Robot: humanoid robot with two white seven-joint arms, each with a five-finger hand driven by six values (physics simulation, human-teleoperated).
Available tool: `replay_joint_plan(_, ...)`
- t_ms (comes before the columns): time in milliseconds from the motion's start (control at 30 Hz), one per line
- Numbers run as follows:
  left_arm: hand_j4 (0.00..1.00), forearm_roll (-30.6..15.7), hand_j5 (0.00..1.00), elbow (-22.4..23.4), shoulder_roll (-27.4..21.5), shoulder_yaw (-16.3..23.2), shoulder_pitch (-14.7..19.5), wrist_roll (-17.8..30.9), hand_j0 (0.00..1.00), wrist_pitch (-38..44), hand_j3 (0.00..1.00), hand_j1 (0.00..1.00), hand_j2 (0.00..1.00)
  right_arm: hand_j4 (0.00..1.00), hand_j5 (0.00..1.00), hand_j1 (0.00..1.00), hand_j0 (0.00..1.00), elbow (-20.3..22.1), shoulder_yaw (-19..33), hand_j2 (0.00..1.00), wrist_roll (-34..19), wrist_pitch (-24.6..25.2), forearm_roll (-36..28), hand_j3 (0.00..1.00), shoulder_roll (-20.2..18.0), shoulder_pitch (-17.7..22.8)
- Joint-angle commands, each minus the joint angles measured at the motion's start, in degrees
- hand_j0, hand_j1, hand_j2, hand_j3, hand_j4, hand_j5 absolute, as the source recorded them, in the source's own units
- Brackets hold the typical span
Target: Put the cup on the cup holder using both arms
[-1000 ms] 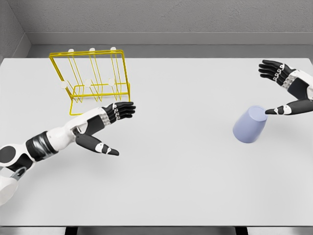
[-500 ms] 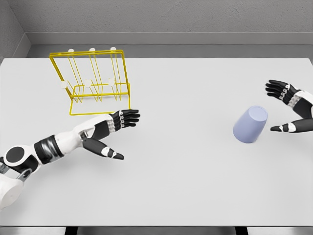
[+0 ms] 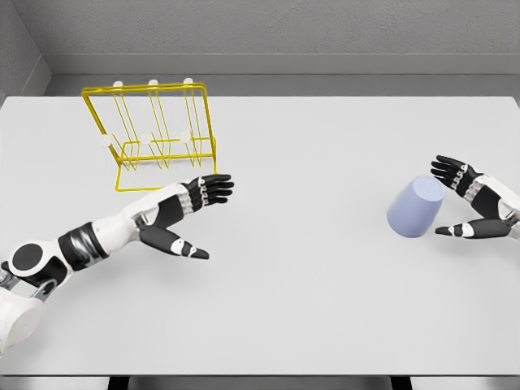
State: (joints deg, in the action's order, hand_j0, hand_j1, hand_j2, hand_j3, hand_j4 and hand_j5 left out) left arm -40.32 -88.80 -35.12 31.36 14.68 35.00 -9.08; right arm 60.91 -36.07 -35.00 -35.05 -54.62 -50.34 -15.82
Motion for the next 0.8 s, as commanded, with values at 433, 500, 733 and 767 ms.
replay_joint_plan(433, 1.00, 0.68, 1.00, 0.73, 1.81, -0.25, -0.62, 0.00, 1.00, 0.11, 1.00, 1.00, 1.00, 1.00, 1.00, 1.00, 1.00, -2.63, -0.32, 1.00, 0.00, 0.05, -0.22, 1.00, 3.05, 0.09)
replay_joint_plan(500, 1.00, 0.77, 1.00, 0.82, 1.90, -0.25, -0.62, 0.00, 1.00, 0.11, 1.00, 1.00, 1.00, 1.00, 1.00, 1.00, 1.00, -2.63, -0.41, 1.00, 0.00, 0.05, -0.13, 1.00, 3.32, 0.09)
replay_joint_plan(733, 1.00, 0.86, 1.00, 1.78, 2.17, -0.25, -0.53, 0.00, 1.00, 0.11, 1.00, 1.00, 1.00, 1.00, 1.00, 1.00, 1.00, -2.55, -0.58, 1.00, 0.00, 0.05, -0.05, 1.00, 4.37, 0.00)
replay_joint_plan(767, 1.00, 0.86, 1.00, 2.58, 2.25, -0.25, -0.26, 0.00, 1.00, 0.11, 1.00, 1.00, 1.00, 1.00, 1.00, 1.00, 1.00, -2.46, -0.58, 1.00, 0.00, 0.05, 0.04, 1.00, 4.46, 0.00)
